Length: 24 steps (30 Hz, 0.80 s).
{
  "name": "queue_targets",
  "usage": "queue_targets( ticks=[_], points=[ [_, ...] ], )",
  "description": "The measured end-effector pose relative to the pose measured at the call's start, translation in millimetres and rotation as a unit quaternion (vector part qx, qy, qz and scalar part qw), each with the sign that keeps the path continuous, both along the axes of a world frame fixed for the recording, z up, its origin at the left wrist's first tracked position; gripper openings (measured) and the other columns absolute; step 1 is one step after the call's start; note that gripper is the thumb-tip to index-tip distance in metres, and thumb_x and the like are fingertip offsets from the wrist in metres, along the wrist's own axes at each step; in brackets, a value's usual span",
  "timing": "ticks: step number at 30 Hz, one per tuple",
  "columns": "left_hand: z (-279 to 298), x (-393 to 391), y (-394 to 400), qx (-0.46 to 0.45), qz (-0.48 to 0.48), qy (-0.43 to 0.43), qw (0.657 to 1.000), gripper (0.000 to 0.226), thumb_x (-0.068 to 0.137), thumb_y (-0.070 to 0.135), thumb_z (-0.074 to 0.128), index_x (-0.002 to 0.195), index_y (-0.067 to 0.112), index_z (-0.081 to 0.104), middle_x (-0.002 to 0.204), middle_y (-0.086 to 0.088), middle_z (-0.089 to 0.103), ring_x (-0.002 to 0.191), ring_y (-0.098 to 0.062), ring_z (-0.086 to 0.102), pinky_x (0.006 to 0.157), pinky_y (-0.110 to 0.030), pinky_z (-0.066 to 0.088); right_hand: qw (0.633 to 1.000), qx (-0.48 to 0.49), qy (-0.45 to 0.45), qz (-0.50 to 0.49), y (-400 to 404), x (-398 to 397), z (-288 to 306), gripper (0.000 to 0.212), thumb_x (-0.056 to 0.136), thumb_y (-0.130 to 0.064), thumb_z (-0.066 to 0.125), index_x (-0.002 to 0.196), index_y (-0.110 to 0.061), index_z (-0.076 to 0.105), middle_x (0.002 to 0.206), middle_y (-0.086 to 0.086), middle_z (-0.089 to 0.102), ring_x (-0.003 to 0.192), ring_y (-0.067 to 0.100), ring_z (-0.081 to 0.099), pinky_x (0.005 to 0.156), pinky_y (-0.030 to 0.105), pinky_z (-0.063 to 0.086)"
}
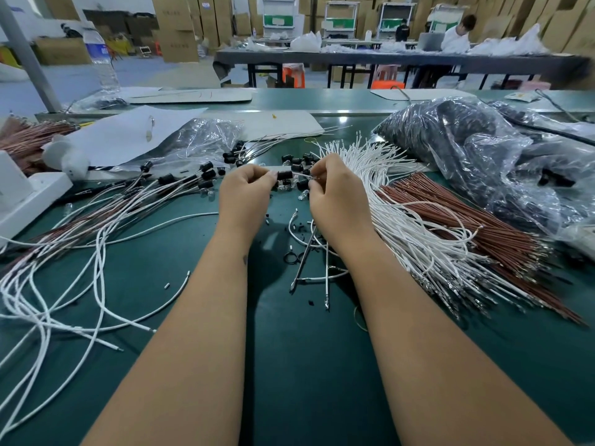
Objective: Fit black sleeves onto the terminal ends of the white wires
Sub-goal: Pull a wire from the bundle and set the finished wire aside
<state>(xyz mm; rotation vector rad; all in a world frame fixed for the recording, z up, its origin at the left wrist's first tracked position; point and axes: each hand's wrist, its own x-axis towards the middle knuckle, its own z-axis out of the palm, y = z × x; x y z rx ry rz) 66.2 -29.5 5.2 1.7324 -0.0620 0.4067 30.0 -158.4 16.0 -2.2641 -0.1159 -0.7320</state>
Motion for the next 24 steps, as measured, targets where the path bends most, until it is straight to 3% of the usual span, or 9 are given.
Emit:
queue_targets(
  ticks=[7,13,17,20,24],
  points=[
    [-1.4,3.1,1.4,-0.025,-0.002,0.01,1.0,0.022,0.089,0.018,0.061,0.067,0.016,0.061,0.043,0.015,0.044,0.038,0.002,0.034,0.041,-0.008,0.031,0.998,0.054,-0.028,-0.008,-2.3,3.3,0.8,0.006,0.092,-0.005,0.058,0.096,-0.008,0.06,0.083,-0.001,0.061,0.08,0.018,0.059,0.075,0.034,0.051],
    [-2.4,3.8,2.5,-0.024,-0.015,0.008,1.0,0.021,0.088,0.021,0.061,0.067,0.017,0.062,0.046,0.015,0.044,0.042,0.0,0.035,0.043,-0.009,0.032,0.994,0.094,-0.046,-0.008,-3.2,5.1,0.0,0.005,0.094,-0.011,0.059,0.093,-0.01,0.064,0.076,-0.009,0.057,0.071,0.008,0.055,0.061,0.012,0.041],
    [0.4,1.2,2.2,-0.039,-0.046,-0.007,0.998,0.018,0.091,0.019,0.061,0.074,0.022,0.066,0.059,0.008,0.049,0.049,-0.001,0.041,0.05,-0.007,0.038,0.988,0.146,-0.043,-0.005,-2.7,5.5,1.9,0.008,0.094,-0.012,0.059,0.088,-0.016,0.062,0.077,-0.004,0.065,0.074,0.015,0.064,0.071,0.029,0.053],
    [2.5,-1.7,1.8,-0.041,-0.064,-0.015,0.997,0.015,0.092,0.016,0.06,0.079,0.022,0.066,0.067,-0.003,0.049,0.062,-0.011,0.042,0.056,-0.015,0.038,0.982,0.187,-0.022,0.001,-3.7,5.5,3.0,0.02,0.094,-0.009,0.057,0.08,-0.023,0.058,0.073,-0.005,0.066,0.074,0.02,0.067,0.075,0.042,0.056],
    [5.0,-5.5,-1.2,-0.042,-0.082,-0.028,0.995,0.016,0.093,0.012,0.058,0.081,0.02,0.065,0.074,-0.01,0.053,0.071,-0.019,0.044,0.065,-0.028,0.04,0.975,0.22,-0.009,0.017,-3.8,4.5,4.5,0.028,0.095,-0.008,0.055,0.076,-0.027,0.055,0.069,-0.005,0.065,0.068,0.017,0.068,0.072,0.044,0.058]
  ],
)
